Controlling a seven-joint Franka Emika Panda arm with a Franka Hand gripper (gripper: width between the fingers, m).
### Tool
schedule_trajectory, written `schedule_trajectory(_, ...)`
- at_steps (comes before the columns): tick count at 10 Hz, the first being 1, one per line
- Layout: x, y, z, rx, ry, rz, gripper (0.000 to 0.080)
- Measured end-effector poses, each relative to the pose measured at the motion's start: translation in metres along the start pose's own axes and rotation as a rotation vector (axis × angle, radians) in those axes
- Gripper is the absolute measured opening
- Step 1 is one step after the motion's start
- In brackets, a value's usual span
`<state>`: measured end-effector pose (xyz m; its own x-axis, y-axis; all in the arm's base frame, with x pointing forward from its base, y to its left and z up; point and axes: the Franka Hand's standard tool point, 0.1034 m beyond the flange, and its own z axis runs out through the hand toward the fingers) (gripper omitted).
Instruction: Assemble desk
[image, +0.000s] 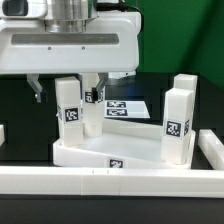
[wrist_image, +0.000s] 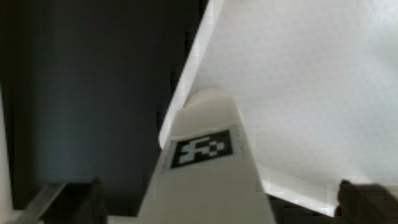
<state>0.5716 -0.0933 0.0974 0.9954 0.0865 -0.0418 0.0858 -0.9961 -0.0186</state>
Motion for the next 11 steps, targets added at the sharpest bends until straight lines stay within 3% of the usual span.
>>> schedule_trajectory(1,-0.0008,0.0004,0.0010,-0.001,0.000,-0.051,0.0649)
schedule_trajectory(3,-0.0009,0.0008,0.0012,-0.001,0.000,-0.048,0.0393)
schedule_trajectory(4,-0.0010,0.0009,0.0013,-0.001,-0.001,-0.047,0.0393)
schedule_trajectory(5,-0.0012,0.0010,0.0016,-0.001,-0.001,-0.047,0.0288)
schedule_trajectory(8,-0.0009,0.0005,0.0016,0.004,0.000,0.015,0.0288)
schedule_trajectory(11,0.0002,0.0005,0.0010,0.027,0.006,0.372,0.0289)
